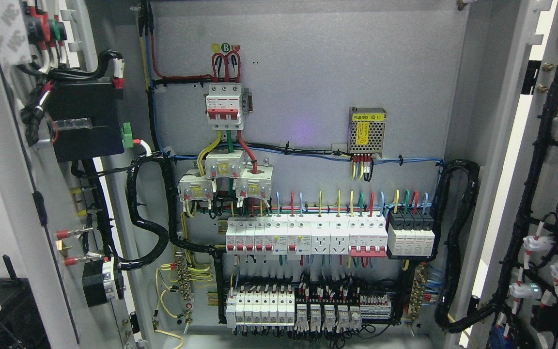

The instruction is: Open door with both hands

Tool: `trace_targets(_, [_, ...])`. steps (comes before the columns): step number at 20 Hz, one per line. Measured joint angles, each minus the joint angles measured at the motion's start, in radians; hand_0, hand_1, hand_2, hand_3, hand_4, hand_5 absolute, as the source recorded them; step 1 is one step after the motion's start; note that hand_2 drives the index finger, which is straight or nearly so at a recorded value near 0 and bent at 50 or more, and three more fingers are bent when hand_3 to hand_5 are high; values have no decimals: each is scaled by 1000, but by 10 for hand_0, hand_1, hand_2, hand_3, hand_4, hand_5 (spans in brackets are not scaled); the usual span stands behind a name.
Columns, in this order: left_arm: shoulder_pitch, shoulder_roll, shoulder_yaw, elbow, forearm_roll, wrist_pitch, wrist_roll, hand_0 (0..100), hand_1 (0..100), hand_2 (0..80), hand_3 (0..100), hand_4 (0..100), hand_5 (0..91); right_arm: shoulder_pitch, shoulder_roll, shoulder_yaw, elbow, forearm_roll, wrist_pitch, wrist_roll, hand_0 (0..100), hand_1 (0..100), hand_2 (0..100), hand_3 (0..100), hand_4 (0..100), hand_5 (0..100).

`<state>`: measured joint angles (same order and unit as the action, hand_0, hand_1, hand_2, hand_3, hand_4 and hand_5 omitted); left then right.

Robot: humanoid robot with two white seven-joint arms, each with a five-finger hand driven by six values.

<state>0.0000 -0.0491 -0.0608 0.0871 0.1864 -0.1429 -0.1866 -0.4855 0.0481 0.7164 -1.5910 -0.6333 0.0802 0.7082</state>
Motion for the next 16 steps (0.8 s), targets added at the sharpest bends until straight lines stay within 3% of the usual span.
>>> trace_targets(16, [0, 0, -4, 0, -1, 3, 0, 0, 0, 0, 0, 0, 0, -4, 5, -11, 30, 1, -12, 0, 383, 0, 0, 0, 0, 0])
